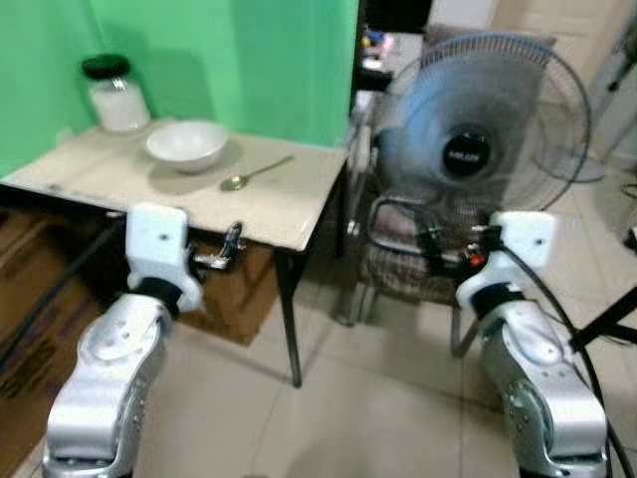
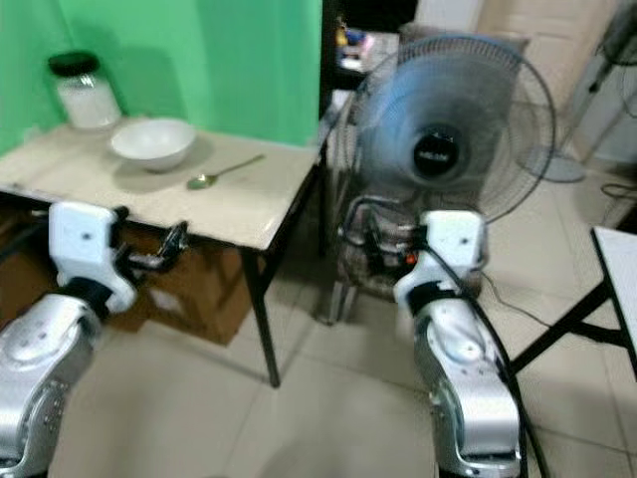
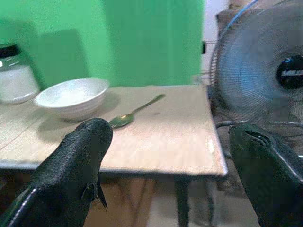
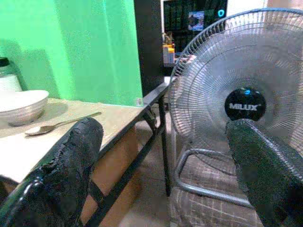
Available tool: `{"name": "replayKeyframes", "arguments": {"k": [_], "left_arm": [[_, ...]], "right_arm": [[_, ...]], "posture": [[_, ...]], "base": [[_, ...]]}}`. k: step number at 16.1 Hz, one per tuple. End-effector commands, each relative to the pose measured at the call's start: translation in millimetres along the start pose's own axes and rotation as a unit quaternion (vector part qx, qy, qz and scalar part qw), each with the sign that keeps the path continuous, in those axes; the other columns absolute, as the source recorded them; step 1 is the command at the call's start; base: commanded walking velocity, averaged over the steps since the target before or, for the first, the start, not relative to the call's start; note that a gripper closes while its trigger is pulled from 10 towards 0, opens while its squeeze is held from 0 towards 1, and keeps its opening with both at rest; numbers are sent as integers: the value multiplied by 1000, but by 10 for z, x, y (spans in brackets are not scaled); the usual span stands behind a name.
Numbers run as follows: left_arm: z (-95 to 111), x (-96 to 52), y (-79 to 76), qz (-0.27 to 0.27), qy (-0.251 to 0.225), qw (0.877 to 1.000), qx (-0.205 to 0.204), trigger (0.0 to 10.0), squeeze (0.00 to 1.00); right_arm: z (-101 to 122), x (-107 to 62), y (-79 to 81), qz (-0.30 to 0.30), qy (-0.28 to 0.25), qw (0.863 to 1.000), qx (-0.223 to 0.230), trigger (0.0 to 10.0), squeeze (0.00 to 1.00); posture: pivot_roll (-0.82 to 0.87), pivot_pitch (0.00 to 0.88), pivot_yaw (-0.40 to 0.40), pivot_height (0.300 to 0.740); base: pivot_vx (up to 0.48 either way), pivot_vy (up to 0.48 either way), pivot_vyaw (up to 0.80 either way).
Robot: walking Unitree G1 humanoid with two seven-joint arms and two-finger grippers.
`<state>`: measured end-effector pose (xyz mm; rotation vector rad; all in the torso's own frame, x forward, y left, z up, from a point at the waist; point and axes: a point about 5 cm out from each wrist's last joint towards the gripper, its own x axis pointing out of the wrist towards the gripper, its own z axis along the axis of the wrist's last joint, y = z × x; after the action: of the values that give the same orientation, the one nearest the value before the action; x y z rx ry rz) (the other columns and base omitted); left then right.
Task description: Setting the table
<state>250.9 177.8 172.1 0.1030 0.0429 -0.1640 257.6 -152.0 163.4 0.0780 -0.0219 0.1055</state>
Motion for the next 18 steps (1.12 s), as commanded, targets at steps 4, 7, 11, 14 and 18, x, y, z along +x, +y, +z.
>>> {"name": "replayKeyframes", "arguments": {"k": [4,7,11,14,18], "left_arm": [[25,44,-74,-19,-3,1000,-2,10000,0],[32,39,-88,-20,-5,1000,-1,10000,0],[28,28,-102,-19,-7,1000,0,10000,0],[-1,0,-106,-32,2,999,9,10000,0],[-13,-52,-146,-65,12,997,25,10000,0]], "right_arm": [[-28,-10,29,41,23,998,-29,10000,0],[-15,1,93,70,20,996,-46,10000,0],[7,40,117,96,16,993,-63,10000,0],[1,33,126,107,14,992,-69,10000,0],[-53,31,72,120,27,991,-53,10000,0]], "posture": [[104,0,9,740],[111,0,-5,740],[124,0,-25,740],[129,0,-10,740],[144,0,-14,740]], "base": [[358,0,0],[360,0,0],[358,0,800],[360,0,800],[360,0,0]]}}
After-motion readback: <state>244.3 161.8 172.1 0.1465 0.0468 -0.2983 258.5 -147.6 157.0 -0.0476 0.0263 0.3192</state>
